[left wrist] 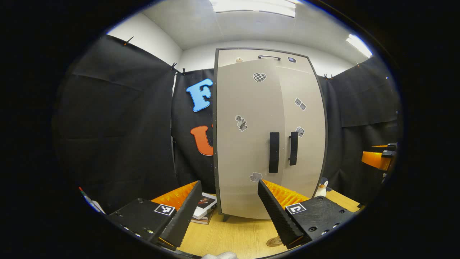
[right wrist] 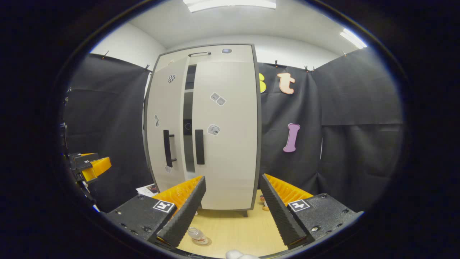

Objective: Grasp the bottle in the cabinet with the left hand and place it on the coaster, then close the right door with the right hand and the left door with the left hand.

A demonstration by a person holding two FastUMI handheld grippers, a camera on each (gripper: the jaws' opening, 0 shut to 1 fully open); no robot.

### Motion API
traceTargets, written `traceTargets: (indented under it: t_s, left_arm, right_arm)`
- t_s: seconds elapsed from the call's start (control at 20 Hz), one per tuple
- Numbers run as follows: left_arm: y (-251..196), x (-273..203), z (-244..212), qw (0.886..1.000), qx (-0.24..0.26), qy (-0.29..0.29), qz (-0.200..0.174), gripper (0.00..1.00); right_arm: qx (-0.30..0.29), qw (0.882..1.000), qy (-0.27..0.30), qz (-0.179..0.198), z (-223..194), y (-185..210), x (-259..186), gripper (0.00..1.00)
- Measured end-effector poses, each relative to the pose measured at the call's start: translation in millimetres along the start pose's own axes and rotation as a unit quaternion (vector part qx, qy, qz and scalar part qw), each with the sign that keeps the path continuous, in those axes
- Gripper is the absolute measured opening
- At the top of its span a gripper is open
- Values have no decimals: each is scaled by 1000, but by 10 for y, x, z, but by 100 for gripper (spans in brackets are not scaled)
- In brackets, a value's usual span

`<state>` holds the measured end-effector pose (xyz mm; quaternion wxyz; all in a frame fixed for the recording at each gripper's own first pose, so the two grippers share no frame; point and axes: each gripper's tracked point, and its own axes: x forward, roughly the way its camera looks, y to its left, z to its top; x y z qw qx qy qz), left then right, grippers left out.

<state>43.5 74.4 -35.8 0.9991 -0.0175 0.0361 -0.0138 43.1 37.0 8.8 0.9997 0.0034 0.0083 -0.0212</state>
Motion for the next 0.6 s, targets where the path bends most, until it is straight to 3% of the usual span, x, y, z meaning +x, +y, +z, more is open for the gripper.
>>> traceTargets:
  t_s: [0.6]
  left_arm:
    - [65, 60, -6, 1000, 14, 0, 6, 96]
  right_arm:
    - [2, 1000, -2, -1, 8, 21, 83, 100]
